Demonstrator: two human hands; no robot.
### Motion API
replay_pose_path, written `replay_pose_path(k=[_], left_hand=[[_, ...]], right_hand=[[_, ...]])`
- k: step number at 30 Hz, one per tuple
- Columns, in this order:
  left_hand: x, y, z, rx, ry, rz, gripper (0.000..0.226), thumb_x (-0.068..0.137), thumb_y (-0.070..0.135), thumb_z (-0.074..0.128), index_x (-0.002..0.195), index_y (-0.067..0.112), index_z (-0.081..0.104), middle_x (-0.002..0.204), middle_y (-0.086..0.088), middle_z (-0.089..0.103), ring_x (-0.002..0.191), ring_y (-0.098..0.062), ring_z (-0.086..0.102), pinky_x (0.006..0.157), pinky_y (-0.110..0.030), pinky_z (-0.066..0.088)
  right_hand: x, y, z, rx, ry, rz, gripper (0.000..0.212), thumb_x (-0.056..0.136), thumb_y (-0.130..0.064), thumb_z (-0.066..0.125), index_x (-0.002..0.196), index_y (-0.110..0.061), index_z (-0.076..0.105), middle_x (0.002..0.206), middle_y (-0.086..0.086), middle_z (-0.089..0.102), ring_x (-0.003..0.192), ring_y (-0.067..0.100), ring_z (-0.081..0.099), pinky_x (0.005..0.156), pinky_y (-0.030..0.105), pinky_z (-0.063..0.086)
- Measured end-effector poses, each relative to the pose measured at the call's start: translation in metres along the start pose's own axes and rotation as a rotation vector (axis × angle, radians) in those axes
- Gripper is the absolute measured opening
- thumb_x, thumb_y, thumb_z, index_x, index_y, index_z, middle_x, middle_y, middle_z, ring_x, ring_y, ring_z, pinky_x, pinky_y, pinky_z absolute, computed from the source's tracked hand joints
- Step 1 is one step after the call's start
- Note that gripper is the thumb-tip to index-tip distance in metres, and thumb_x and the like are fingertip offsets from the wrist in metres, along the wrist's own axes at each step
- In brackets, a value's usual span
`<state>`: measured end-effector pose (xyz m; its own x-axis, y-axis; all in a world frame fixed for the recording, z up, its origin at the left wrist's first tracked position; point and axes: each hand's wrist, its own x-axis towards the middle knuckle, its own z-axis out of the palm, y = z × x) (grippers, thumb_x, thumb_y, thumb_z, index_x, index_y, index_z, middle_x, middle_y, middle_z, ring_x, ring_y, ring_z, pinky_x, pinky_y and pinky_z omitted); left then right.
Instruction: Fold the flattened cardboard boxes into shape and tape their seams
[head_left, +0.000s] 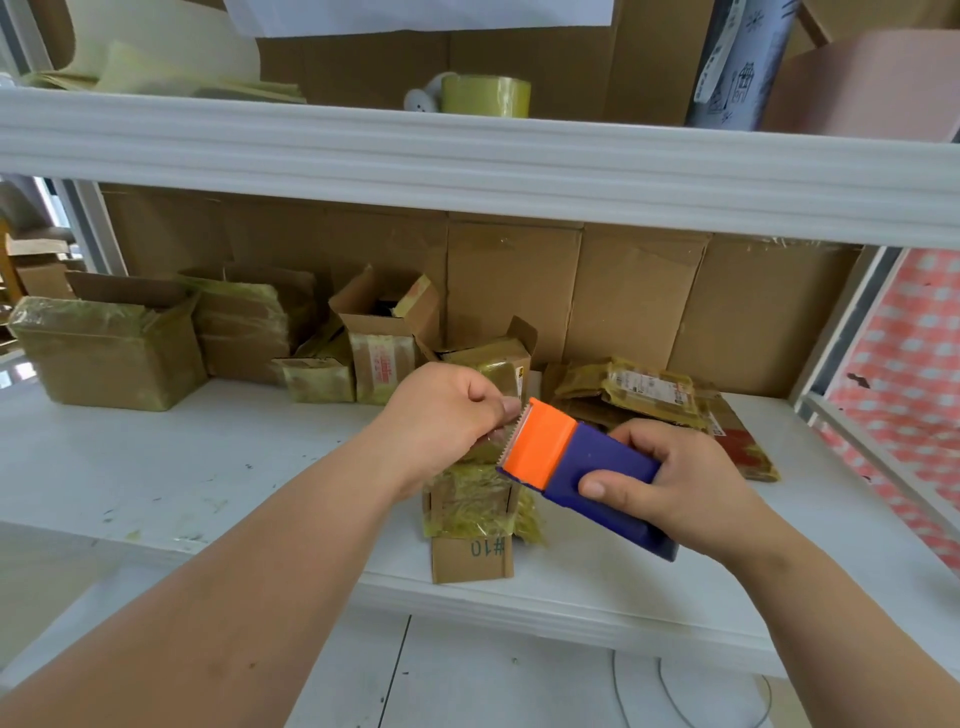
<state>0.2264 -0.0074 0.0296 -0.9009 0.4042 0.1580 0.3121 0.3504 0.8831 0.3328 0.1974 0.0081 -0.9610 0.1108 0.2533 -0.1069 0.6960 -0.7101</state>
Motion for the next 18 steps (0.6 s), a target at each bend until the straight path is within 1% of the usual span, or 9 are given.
replay_pose_path(k=[2, 3, 5, 7, 10, 11, 13, 16, 18], left_hand=[[-0.001, 0.000, -0.004, 0.037, -0.001, 0.005, 0.023, 0.091, 0.028, 0.070, 0.075, 0.013, 0.075, 0.075, -0.010, 0.072, 0.066, -0.014, 0.058, 0.072, -0.040, 0.055], [-0.002, 0.001, -0.007, 0.043, 0.002, 0.004, 0.021, 0.091, 0.028, 0.070, 0.075, 0.014, 0.075, 0.073, -0.010, 0.071, 0.066, -0.015, 0.058, 0.072, -0.040, 0.055], [-0.003, 0.001, -0.018, -0.031, 0.040, -0.019, 0.017, 0.091, 0.024, 0.070, 0.079, 0.012, 0.075, 0.061, -0.002, 0.065, 0.061, -0.011, 0.056, 0.067, -0.033, 0.052], [0.000, -0.003, -0.040, -0.156, 0.123, -0.068, 0.014, 0.091, 0.017, 0.068, 0.085, 0.005, 0.074, 0.057, 0.003, 0.062, 0.056, -0.009, 0.053, 0.060, -0.023, 0.051], [0.001, -0.016, -0.072, -0.263, 0.190, -0.141, 0.016, 0.091, 0.015, 0.068, 0.093, 0.001, 0.074, 0.063, -0.002, 0.065, 0.057, -0.010, 0.053, 0.056, -0.022, 0.050], [0.001, -0.021, -0.075, -0.269, 0.187, -0.172, 0.017, 0.091, 0.016, 0.069, 0.095, 0.001, 0.074, 0.063, -0.002, 0.066, 0.057, -0.011, 0.053, 0.055, -0.022, 0.051], [-0.001, -0.031, -0.071, -0.290, 0.189, -0.237, 0.017, 0.091, 0.016, 0.069, 0.094, 0.001, 0.073, 0.063, -0.003, 0.066, 0.056, -0.011, 0.053, 0.055, -0.023, 0.051], [-0.003, -0.043, -0.063, -0.328, 0.222, -0.311, 0.015, 0.092, 0.015, 0.069, 0.089, 0.002, 0.073, 0.060, -0.005, 0.065, 0.051, -0.010, 0.050, 0.053, -0.021, 0.050], [-0.004, -0.051, -0.059, -0.346, 0.237, -0.354, 0.015, 0.092, 0.014, 0.068, 0.086, 0.001, 0.073, 0.058, -0.005, 0.064, 0.048, -0.009, 0.049, 0.051, -0.019, 0.049]], right_hand=[[0.002, -0.001, -0.002, -0.001, -0.006, -0.006, 0.045, 0.061, -0.059, 0.072, 0.089, -0.024, 0.065, 0.078, -0.017, 0.068, 0.071, 0.003, 0.067, 0.056, 0.014, 0.050], [0.002, -0.001, -0.004, -0.005, -0.012, -0.007, 0.046, 0.062, -0.060, 0.073, 0.089, -0.024, 0.066, 0.079, -0.017, 0.068, 0.070, 0.003, 0.066, 0.056, 0.014, 0.050], [0.003, 0.004, -0.008, -0.029, -0.030, 0.004, 0.046, 0.065, -0.063, 0.076, 0.087, -0.024, 0.066, 0.077, -0.016, 0.069, 0.069, 0.003, 0.065, 0.056, 0.016, 0.048], [0.002, 0.014, -0.016, -0.085, -0.032, 0.049, 0.046, 0.063, -0.066, 0.077, 0.083, -0.025, 0.068, 0.075, -0.012, 0.069, 0.067, 0.005, 0.064, 0.056, 0.019, 0.047], [0.003, 0.028, -0.030, -0.176, 0.002, 0.117, 0.062, 0.056, -0.079, 0.076, 0.077, -0.021, 0.071, 0.070, -0.001, 0.067, 0.061, 0.011, 0.059, 0.056, 0.023, 0.041], [0.005, 0.030, -0.033, -0.191, 0.007, 0.134, 0.065, 0.055, -0.081, 0.075, 0.076, -0.020, 0.072, 0.070, 0.001, 0.066, 0.059, 0.012, 0.058, 0.055, 0.023, 0.040], [0.010, 0.031, -0.036, -0.186, 0.004, 0.174, 0.061, 0.055, -0.075, 0.076, 0.076, -0.018, 0.073, 0.069, 0.006, 0.067, 0.056, 0.013, 0.055, 0.057, 0.028, 0.038], [0.021, 0.029, -0.039, -0.211, -0.039, 0.197, 0.063, 0.054, -0.082, 0.072, 0.073, -0.022, 0.073, 0.066, 0.000, 0.067, 0.052, 0.006, 0.055, 0.058, 0.030, 0.040], [0.027, 0.028, -0.042, -0.231, -0.071, 0.198, 0.067, 0.053, -0.087, 0.069, 0.072, -0.023, 0.073, 0.065, -0.003, 0.068, 0.055, 0.007, 0.060, 0.060, 0.031, 0.042]])
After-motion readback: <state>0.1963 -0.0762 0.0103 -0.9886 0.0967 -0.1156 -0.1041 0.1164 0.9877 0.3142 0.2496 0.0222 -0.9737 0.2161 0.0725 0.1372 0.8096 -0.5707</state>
